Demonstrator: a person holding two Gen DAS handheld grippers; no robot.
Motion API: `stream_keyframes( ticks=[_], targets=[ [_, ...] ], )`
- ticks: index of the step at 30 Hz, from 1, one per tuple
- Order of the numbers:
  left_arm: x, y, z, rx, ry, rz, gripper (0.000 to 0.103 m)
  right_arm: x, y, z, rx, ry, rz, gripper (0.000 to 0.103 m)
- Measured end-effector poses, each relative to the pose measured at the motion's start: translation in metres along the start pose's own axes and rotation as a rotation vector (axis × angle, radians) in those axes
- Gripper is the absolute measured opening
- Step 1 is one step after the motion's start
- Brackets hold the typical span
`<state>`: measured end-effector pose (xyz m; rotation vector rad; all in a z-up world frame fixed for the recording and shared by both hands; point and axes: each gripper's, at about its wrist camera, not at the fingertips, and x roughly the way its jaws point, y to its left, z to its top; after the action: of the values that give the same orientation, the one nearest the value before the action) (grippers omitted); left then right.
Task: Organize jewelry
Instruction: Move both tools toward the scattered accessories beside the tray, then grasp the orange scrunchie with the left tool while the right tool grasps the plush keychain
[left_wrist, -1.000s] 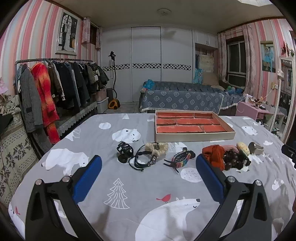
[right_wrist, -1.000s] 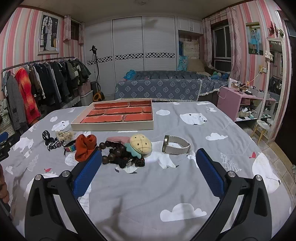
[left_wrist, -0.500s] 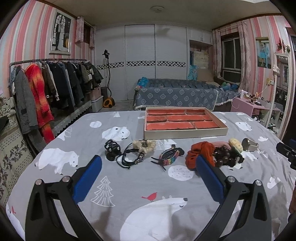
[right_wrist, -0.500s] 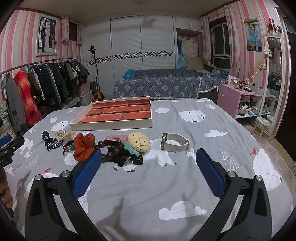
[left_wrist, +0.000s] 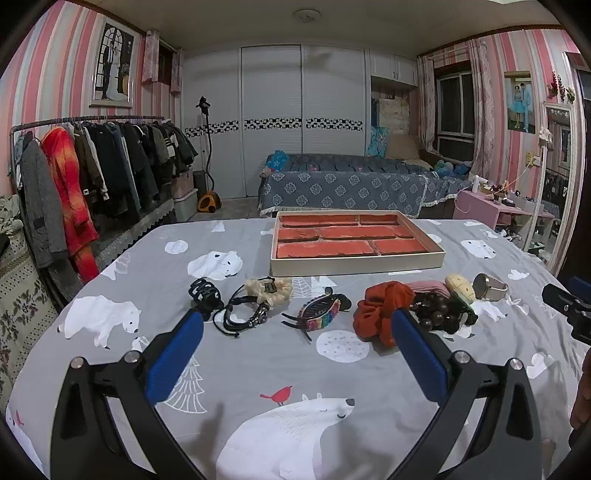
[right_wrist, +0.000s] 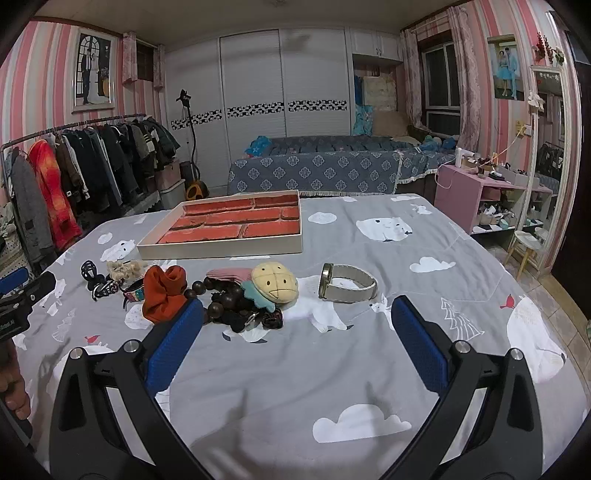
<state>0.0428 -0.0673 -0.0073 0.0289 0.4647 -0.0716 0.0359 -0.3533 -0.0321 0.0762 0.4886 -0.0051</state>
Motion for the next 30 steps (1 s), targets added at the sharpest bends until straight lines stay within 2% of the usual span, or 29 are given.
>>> stream_keyframes(
  ticks=[8,15,21,30],
  targets=[
    [0.009,-0.006,0.000,0.009,0.022,-0.006,0.099,0.008,-0.003,0.002,-0.018,0.006,-0.002,0.099],
    [0.034,-0.023,0.004,0.006,0.057,-0.045,0.099,0.029,-0.001,0.008,-0.011,0.023,0.032,0.099],
    [0.080,-0.049,0.007,0.031,0.116,-0.082,0.099,0.063,0.000,0.020,-0.002,0.049,0.056,0.099],
    [0.131,-0.072,0.003,0.112,0.167,-0.076,0.097,0.120,0.005,0.022,-0.026,0.144,0.060,0.094]
  ],
)
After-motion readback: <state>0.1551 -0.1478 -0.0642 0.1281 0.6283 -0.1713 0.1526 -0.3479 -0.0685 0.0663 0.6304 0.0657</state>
